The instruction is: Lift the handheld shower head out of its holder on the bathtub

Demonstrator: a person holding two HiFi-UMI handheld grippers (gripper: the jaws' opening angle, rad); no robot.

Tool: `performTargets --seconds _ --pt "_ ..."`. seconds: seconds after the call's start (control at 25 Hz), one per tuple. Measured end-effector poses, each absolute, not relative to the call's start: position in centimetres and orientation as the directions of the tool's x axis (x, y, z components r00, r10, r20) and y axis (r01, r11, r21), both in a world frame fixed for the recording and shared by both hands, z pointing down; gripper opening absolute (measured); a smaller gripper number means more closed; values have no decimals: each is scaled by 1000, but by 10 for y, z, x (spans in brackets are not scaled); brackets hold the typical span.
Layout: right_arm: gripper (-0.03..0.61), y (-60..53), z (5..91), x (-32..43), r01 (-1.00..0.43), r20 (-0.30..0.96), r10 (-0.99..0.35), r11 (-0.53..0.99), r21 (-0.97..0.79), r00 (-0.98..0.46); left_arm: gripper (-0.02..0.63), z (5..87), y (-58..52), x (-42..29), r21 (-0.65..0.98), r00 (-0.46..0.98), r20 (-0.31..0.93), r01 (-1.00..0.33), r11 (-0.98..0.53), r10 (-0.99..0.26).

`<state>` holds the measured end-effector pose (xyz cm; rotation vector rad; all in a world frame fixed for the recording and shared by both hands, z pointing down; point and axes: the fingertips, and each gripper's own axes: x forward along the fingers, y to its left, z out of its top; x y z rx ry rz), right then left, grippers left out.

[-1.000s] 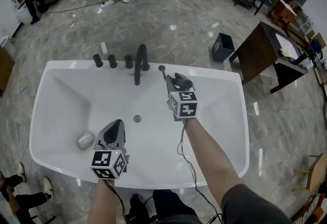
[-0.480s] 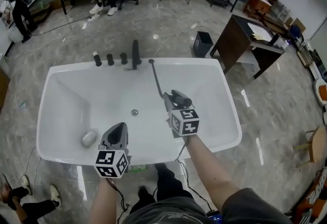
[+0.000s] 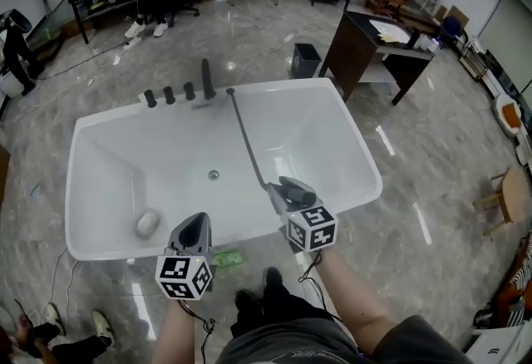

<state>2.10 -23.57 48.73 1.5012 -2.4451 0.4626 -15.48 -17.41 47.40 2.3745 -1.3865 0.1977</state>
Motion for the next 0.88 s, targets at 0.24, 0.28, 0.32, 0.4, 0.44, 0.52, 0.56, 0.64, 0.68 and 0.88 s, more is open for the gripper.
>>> performTargets --seconds 0.24,0.28,0.32,0.4,0.44,0.52,0.56,0.64,0.68,0.88 --pt "133 -164 490 26 -865 394 -774 481 -143 -495 15 476 -125 -134 261 533 326 -845 -467 -781" --pt "133 -153 490 30 -862 392 -771 484 -151 -502 15 476 -116 -130 265 532 327 -845 -465 -781" --pt "133 -143 490 35 -859 389 -769 486 -160 -508 15 476 -107 -125 269 530 327 -846 -461 -783" --pt "133 -124 489 46 -853 381 -765 492 -175 -520 15 476 -90 -114 270 522 327 -851 -451 -788" --pt "133 -115 487 51 -849 377 -762 497 -180 -526 15 475 -81 -108 271 516 326 -854 -445 -792" --pt "133 -97 482 62 -840 367 -757 509 -188 -541 15 471 -60 -96 274 502 323 -861 -428 -802" --pt "133 -87 479 67 -833 360 -752 519 -191 -552 15 470 -49 -89 274 495 320 -865 -421 -808" --pt "133 -66 475 76 -814 345 -739 545 -199 -579 15 468 -25 -76 267 482 314 -871 -411 -818" --pt "133 -55 473 80 -805 337 -733 558 -200 -592 15 467 -13 -70 261 476 312 -875 -407 -823" --pt "133 3 465 98 -767 324 -697 607 -209 -640 15 456 43 -51 260 422 299 -899 -352 -856"
